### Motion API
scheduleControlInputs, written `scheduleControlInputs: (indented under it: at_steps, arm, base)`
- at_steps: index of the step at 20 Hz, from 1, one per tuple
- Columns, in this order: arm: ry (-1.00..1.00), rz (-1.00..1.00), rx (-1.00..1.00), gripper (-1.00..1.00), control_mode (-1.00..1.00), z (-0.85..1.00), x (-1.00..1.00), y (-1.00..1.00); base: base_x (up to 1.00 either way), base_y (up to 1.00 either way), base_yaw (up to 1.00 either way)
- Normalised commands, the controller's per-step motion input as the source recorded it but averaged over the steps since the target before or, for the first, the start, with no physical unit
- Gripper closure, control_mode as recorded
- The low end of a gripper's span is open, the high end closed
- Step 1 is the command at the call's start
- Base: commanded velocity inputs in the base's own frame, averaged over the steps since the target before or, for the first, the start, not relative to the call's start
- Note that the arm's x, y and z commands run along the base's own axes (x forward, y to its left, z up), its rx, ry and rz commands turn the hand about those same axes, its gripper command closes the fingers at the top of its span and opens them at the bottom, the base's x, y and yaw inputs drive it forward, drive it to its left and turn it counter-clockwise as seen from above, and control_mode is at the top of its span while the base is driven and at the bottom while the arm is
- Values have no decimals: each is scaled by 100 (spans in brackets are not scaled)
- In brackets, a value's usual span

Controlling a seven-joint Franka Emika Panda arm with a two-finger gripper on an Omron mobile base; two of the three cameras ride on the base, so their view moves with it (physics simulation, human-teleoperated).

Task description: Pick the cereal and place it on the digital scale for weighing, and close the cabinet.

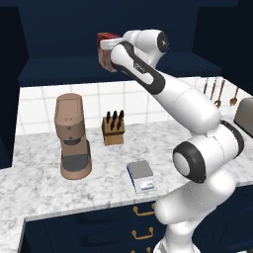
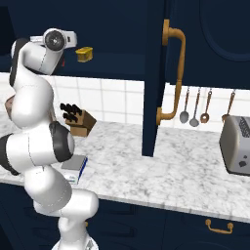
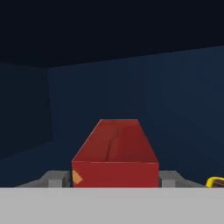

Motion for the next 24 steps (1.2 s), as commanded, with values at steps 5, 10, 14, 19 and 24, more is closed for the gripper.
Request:
scheduleControlInputs:
  at_steps: [5, 10, 14, 19, 24]
  arm:
    - [1, 0, 0, 100, -100, 0, 20, 1]
    - [-2, 0, 2, 100, -100, 0, -26, 6]
    - [-1, 0, 5, 100, -100, 0, -80, 2]
    - [0, 0, 0, 100, -100, 0, -100, 0]
    - [-2, 0, 0, 100, -100, -1, -100, 0]
  base:
    - [0, 0, 0]
    - [0, 0, 0]
    - [0, 0, 0]
    - [0, 0, 0]
    - [0, 0, 0]
